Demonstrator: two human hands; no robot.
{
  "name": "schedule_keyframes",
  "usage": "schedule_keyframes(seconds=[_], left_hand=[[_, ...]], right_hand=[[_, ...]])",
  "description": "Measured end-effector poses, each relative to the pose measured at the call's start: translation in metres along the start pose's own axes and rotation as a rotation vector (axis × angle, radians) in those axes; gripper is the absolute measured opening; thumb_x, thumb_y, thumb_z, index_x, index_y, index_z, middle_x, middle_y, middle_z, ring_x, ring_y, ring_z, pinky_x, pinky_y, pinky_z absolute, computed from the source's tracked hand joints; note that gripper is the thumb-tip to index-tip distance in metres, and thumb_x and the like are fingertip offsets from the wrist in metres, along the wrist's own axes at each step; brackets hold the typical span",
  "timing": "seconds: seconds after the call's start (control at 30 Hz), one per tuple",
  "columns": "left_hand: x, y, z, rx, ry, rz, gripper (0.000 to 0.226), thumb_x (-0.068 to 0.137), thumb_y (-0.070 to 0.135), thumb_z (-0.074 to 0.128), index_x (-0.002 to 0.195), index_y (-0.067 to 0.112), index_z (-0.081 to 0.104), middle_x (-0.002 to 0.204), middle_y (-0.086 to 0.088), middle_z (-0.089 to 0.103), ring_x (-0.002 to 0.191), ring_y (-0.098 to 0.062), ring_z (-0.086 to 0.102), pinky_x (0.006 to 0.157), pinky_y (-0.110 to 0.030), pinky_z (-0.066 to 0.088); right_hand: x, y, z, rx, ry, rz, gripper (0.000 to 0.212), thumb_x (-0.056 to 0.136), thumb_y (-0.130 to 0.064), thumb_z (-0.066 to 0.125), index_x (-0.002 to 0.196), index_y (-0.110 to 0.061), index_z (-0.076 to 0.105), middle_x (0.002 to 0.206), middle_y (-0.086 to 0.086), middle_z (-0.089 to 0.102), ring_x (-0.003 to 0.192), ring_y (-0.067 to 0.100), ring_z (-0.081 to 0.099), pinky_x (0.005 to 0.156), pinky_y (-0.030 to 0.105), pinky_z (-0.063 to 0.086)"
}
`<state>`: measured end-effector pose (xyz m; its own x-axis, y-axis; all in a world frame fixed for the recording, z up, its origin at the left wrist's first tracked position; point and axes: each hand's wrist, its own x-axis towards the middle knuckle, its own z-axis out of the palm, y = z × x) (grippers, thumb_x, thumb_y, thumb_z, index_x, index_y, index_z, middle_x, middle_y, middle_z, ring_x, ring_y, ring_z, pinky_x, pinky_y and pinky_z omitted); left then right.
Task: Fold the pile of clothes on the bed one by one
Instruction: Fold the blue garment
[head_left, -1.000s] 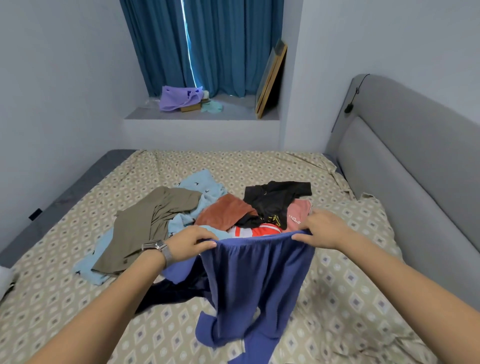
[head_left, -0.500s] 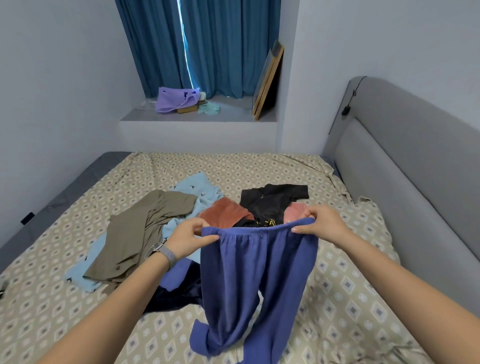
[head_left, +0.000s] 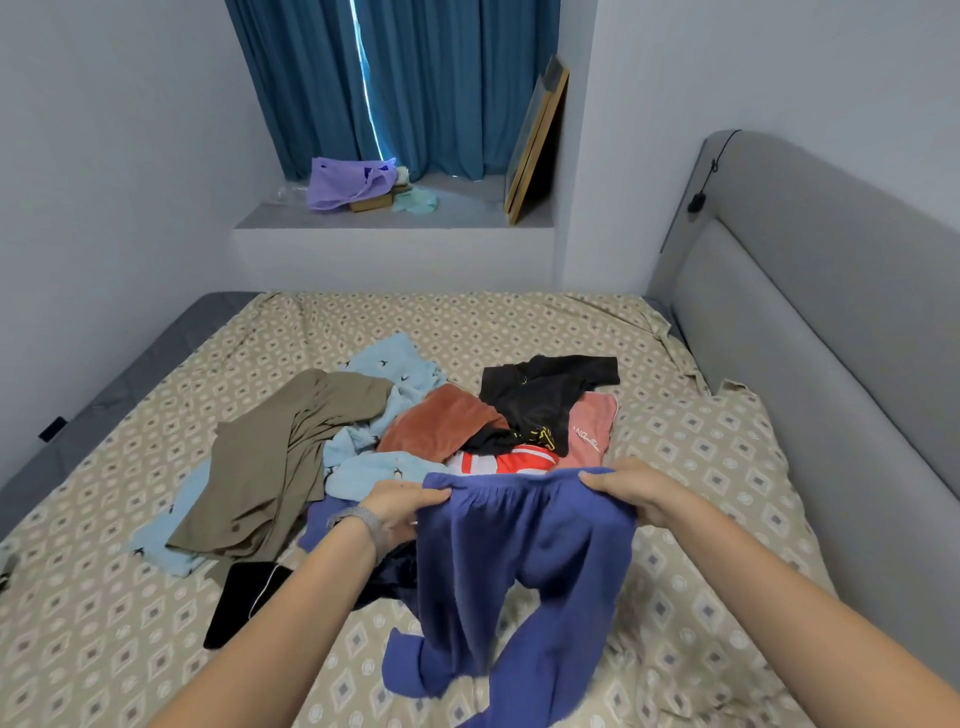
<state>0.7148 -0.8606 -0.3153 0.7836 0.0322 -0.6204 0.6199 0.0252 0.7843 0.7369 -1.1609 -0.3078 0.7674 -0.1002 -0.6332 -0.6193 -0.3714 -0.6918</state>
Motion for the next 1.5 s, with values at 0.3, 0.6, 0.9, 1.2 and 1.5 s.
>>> schedule_keyframes(seconds=[0.3,0.6,0.9,1.2,1.5], left_hand=[[-0.008,-0.017,0.071,0.005,-0.035,0.171,0.013,0.088,0.012,0.067,0.099,0.006,0.071,0.102,-0.019,0.071,0.100,-0.029,0.066,0.082,-0.036,0.053],[-0.019,-0.019,0.064,-0.136,-0.180,0.396,0.034,0.085,0.004,0.069,0.118,0.008,0.060,0.112,-0.007,0.071,0.107,-0.018,0.066,0.093,-0.032,0.053],[-0.014,-0.011,0.050,0.179,-0.155,0.496,0.014,0.093,0.015,0.061,0.092,0.007,0.072,0.084,-0.013,0.069,0.080,-0.016,0.062,0.075,-0.033,0.052],[-0.017,-0.050,0.043,0.278,-0.351,0.401,0.047,0.075,0.030,0.082,0.117,0.027,0.061,0.109,0.012,0.070,0.103,-0.001,0.064,0.082,-0.020,0.053],[-0.017,-0.085,-0.029,0.227,-0.182,0.241,0.049,0.079,0.055,0.069,0.103,0.011,0.070,0.096,-0.001,0.075,0.097,-0.020,0.068,0.080,-0.032,0.056]], right_hand=[[-0.034,-0.020,0.066,0.184,-0.132,-0.164,0.012,0.084,-0.004,0.070,0.084,-0.009,0.058,0.087,0.013,0.062,0.083,0.022,0.060,0.074,0.034,0.050],[-0.051,-0.028,0.067,0.467,-0.375,-0.274,0.031,0.091,0.014,0.049,0.114,0.001,0.065,0.107,0.015,0.070,0.095,0.018,0.070,0.076,0.023,0.057],[-0.024,-0.013,0.056,-0.519,-0.024,-0.812,0.055,0.073,-0.070,0.064,0.100,-0.022,0.069,0.096,-0.004,0.067,0.089,0.010,0.058,0.081,0.034,0.049],[-0.059,-0.047,0.075,-0.115,-0.037,-0.732,0.025,0.093,-0.030,0.057,0.081,-0.008,0.061,0.074,0.000,0.063,0.072,0.009,0.057,0.073,0.034,0.050],[-0.087,-0.069,0.058,0.089,0.014,-0.555,0.018,0.095,-0.025,0.058,0.085,-0.011,0.065,0.082,0.000,0.065,0.077,0.011,0.061,0.070,0.025,0.047]])
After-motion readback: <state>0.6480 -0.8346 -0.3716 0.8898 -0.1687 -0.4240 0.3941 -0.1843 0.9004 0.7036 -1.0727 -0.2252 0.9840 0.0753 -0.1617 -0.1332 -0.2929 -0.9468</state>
